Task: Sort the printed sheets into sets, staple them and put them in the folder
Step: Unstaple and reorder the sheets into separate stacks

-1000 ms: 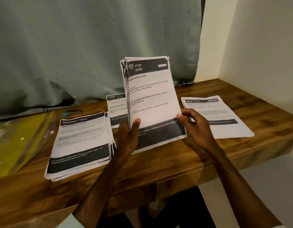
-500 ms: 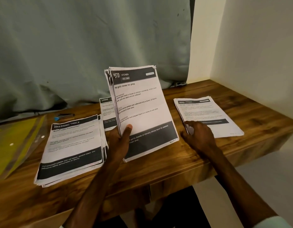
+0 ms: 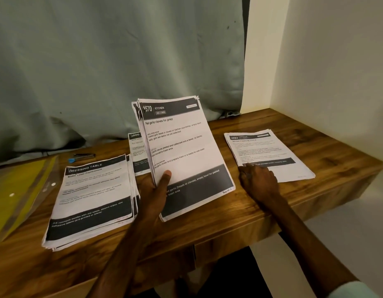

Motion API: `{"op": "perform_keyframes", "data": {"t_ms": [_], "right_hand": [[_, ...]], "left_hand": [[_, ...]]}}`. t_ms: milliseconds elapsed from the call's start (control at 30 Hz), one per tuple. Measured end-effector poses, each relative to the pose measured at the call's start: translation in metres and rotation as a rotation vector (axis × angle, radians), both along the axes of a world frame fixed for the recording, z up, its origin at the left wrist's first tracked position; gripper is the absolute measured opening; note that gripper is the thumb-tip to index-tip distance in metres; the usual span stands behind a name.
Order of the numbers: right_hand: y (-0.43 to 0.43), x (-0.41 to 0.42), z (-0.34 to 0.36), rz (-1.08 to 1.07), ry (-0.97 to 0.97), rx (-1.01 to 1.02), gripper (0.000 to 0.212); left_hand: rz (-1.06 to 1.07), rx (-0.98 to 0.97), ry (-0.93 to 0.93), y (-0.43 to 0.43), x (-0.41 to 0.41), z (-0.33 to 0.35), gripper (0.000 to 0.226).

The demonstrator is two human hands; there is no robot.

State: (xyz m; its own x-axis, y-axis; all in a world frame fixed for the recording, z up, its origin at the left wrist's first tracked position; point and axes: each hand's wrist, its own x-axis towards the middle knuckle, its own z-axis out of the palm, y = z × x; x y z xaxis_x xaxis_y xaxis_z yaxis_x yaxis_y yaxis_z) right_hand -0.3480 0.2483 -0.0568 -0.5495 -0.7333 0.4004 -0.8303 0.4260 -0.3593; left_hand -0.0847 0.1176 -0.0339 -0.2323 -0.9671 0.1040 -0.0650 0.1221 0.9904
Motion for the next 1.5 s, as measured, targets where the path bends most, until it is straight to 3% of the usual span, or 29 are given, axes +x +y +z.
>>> {"op": "perform_keyframes", "data": {"t_ms": [200,467,833,1000,1100,1167,1233,1333,1367,1433,1500], "right_hand": [[0.002,-0.028,0.001,0.017,0.049,0.070,0.025],[0.011,-0.093,-0.001,-0.007,-0.126,0.048,0.045],[0.017,-0.163,-0.002,-0.072,-0.255,0.029,0.043],[0.030,-0.174,0.006,0.016,-0.293,-0.036,0.031],[0.037,-0.161,0.013,0.098,-0.322,-0.088,0.049],[0.034,-0.145,0.020,0.038,-0.373,-0.179,0.057],[0.029,-0.121,0.031,0.039,-0.529,-0.346,0.044],[0.024,-0.074,0.055,0.239,-1.072,-0.402,0.045],[0.023,-0.065,0.061,0.326,-1.174,-0.375,0.044],[0.016,-0.053,0.070,0.414,-1.144,-0.385,0.037],[0.006,-0.047,0.079,0.358,-0.971,-0.470,0.038]], "left_hand": [[-0.023,0.016,-0.001,0.003,-0.006,0.001,0.043],[-0.091,0.007,-0.017,0.014,-0.031,0.004,0.040],[-0.132,-0.001,-0.052,0.023,-0.066,0.006,0.031],[-0.135,0.056,-0.032,0.021,-0.078,0.006,0.033],[-0.147,0.098,-0.012,0.022,-0.084,0.006,0.027],[-0.172,0.123,0.008,0.023,-0.086,0.005,0.022],[-0.195,0.142,0.028,0.026,-0.089,0.004,0.015],[-0.207,0.141,0.058,0.031,-0.092,0.006,0.018],[-0.208,0.120,0.054,0.031,-0.094,0.008,0.018],[-0.223,0.073,0.039,0.030,-0.098,0.012,0.019],[-0.237,0.039,0.037,0.027,-0.103,0.019,0.020]]}}
